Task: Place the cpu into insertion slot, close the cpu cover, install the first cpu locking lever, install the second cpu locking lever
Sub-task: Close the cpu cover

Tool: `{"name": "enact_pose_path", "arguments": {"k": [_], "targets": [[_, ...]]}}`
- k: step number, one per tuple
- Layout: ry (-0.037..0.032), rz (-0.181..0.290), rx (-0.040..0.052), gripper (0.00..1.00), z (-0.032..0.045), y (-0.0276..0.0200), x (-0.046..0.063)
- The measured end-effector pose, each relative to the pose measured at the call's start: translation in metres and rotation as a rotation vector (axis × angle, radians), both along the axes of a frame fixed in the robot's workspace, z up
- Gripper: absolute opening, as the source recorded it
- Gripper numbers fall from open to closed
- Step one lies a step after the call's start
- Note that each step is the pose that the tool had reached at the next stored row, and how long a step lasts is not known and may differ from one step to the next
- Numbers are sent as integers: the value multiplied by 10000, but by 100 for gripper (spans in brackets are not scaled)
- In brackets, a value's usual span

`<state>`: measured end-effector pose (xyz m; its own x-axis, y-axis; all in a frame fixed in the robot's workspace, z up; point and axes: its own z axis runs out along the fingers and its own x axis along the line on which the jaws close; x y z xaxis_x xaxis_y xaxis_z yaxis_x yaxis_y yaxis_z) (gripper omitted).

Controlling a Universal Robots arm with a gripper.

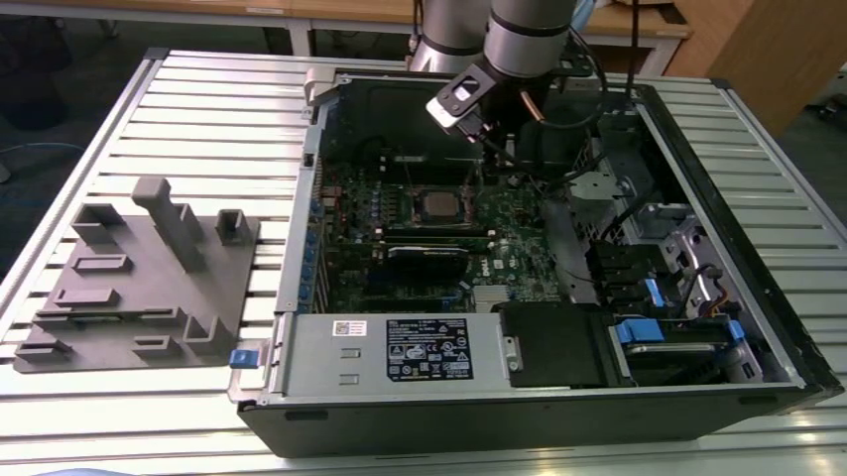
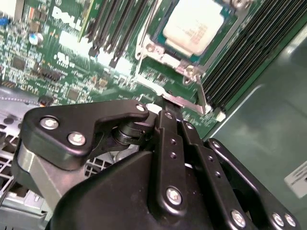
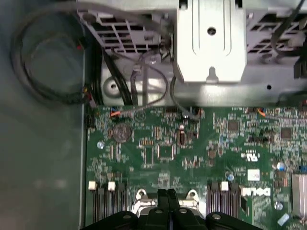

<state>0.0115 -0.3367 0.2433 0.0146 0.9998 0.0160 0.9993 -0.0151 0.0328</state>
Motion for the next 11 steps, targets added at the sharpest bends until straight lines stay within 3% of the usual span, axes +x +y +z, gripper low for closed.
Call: {"name": "enact_pose_path", "arguments": {"k": [11], "targets": [[1,-1,-1,11,-9,0,-178]]}}
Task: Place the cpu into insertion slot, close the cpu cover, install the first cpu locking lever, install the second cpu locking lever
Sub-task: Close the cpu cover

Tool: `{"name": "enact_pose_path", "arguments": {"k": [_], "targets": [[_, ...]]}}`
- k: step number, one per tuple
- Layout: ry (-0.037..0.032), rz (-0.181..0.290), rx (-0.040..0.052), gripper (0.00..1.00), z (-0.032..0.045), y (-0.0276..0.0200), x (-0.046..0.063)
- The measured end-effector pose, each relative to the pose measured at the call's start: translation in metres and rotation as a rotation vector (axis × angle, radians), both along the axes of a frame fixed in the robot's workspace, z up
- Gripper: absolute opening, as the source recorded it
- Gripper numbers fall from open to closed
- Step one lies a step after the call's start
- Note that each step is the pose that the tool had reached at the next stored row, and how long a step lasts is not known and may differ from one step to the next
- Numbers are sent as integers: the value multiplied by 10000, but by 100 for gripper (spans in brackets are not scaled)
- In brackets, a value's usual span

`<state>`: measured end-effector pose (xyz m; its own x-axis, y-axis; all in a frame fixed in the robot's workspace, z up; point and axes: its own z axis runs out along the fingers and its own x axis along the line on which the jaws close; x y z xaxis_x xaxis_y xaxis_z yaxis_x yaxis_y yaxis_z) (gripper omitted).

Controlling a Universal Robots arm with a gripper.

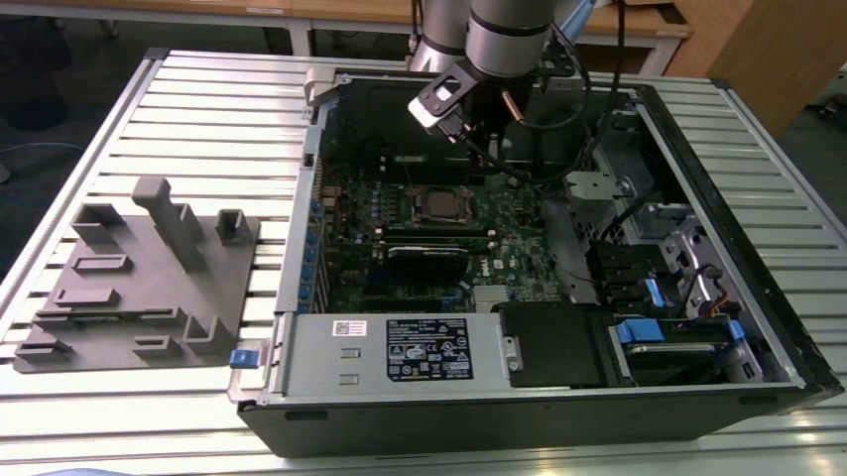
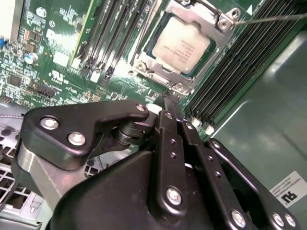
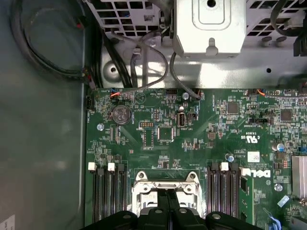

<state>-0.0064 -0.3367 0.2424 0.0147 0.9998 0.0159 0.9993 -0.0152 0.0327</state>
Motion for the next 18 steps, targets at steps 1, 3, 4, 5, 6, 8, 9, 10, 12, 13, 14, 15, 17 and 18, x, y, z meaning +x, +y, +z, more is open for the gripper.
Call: {"name": "enact_pose_path", "arguments": {"k": [1,3,4,5,6,8,9,10,12,13,14,15,17,18], "targets": [[0,1,0,11,0,0,0],[0,1,0,11,0,0,0],[0,1,0,11,0,0,0],[0,0,0,11,0,0,-1],[0,1,0,11,0,0,-1],[0,1,0,11,0,0,-1],[2,1,1,11,0,0,-1],[11,0,0,11,0,0,-1],[49,0,1,11,-1,0,-1],[79,1,1,11,-2,0,-1],[104,0,0,11,-1,0,-1],[112,0,-1,11,-1,0,-2],[117,-1,-1,11,-1,0,-1],[119,1,0,11,-2,0,-1]]}}
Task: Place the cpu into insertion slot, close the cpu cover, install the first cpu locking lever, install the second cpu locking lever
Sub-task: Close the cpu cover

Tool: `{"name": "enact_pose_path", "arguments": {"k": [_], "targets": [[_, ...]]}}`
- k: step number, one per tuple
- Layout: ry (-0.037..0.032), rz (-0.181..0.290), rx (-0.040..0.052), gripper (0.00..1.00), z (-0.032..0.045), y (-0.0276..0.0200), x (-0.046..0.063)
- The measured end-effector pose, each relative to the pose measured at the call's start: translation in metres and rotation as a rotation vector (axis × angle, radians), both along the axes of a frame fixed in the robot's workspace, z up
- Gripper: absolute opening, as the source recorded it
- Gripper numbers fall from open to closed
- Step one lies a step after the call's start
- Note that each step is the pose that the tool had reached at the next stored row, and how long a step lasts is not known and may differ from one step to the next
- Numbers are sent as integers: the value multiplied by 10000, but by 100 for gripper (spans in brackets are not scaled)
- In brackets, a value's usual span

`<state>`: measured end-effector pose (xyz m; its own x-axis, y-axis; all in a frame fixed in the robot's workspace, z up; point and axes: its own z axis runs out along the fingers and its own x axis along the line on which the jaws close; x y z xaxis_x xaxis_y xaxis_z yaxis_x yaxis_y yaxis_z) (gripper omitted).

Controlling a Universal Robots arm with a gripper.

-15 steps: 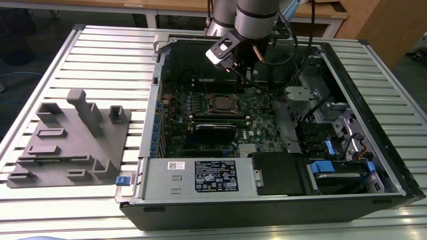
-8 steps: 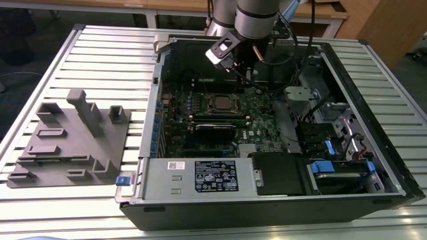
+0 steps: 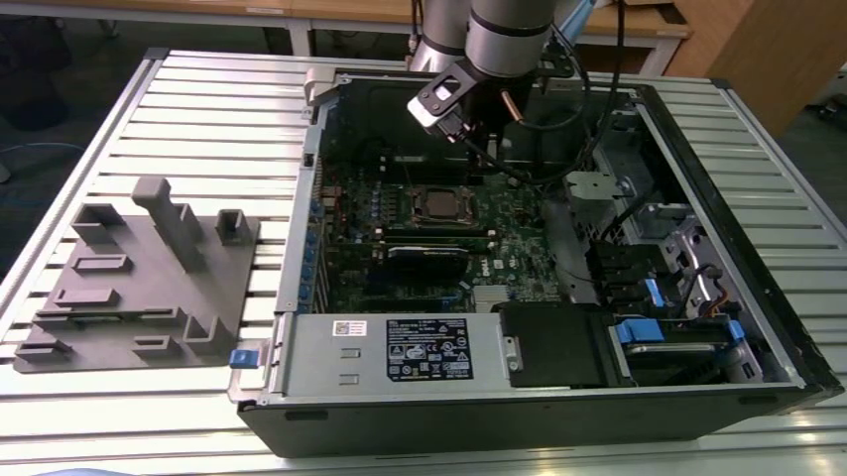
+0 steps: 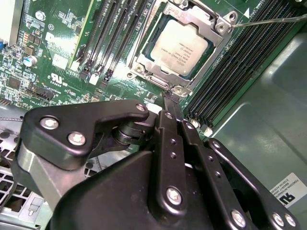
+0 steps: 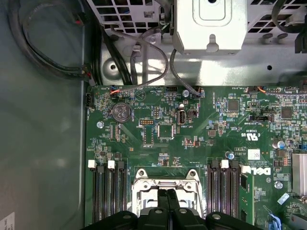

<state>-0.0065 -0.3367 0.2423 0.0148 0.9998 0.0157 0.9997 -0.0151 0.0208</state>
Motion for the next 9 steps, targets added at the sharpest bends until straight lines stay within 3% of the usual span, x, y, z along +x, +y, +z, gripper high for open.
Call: {"name": "enact_pose_path", "arguments": {"k": [9], "targets": [[8,0,0,11,-1,0,-1]]}}
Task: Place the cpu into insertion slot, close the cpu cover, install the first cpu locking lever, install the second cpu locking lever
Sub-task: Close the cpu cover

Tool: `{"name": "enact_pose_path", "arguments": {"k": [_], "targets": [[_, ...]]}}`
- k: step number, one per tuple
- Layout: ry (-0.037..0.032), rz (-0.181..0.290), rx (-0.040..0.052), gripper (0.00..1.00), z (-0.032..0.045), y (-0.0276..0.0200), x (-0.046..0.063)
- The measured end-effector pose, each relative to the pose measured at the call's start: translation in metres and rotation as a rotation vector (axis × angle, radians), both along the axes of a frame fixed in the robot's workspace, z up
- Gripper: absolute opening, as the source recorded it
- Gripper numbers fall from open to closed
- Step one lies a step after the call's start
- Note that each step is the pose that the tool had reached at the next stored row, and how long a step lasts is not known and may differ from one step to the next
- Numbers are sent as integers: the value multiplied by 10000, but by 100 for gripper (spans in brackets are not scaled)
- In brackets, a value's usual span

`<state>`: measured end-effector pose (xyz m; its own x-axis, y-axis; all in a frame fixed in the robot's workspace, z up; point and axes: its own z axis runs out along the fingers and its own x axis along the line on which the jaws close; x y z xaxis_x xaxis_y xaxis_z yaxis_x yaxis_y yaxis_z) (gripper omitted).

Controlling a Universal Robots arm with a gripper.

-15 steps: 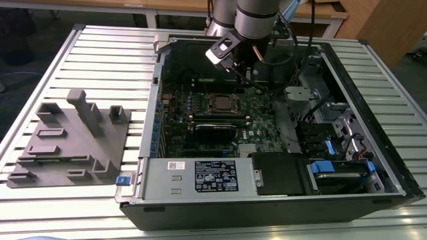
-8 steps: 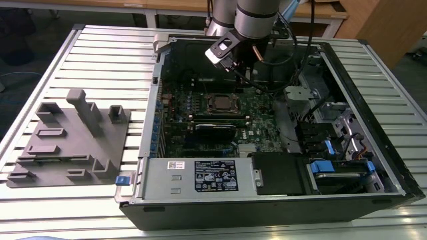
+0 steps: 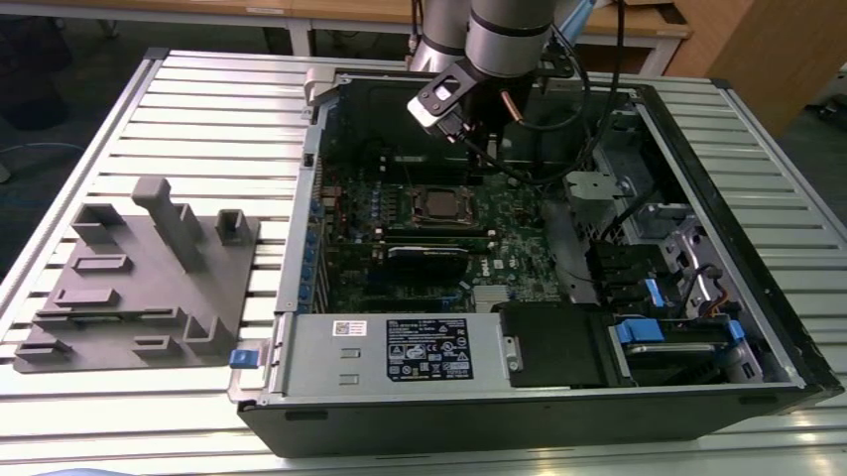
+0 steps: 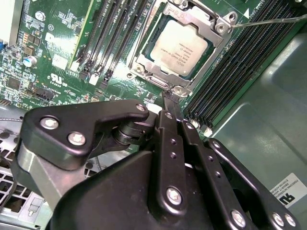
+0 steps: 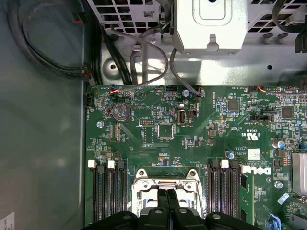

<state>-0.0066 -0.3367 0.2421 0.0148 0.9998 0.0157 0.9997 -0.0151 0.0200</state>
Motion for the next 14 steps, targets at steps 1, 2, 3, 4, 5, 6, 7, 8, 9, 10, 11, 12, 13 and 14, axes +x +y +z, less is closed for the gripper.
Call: {"name": "enact_pose_path", "arguments": {"k": [1,2,3,4,5,6,7,8,9,10,11,12,13,14], "targets": [[0,-1,0,11,0,0,-1],[0,-2,1,11,-1,0,-4],[0,-1,0,11,-1,0,-7],[0,-1,1,11,-1,0,-9],[0,0,0,11,-1,0,-11],[0,0,0,11,-1,0,-13],[0,1,0,11,-1,0,-14],[0,1,0,11,-2,0,-16],[0,0,1,11,-2,0,-17],[0,0,0,11,-2,0,-19],[0,-1,0,11,-2,0,-23],[0,-1,1,11,-3,0,-28],[0,0,1,11,-4,0,-37],[-1,0,1,11,-5,0,-47]]}}
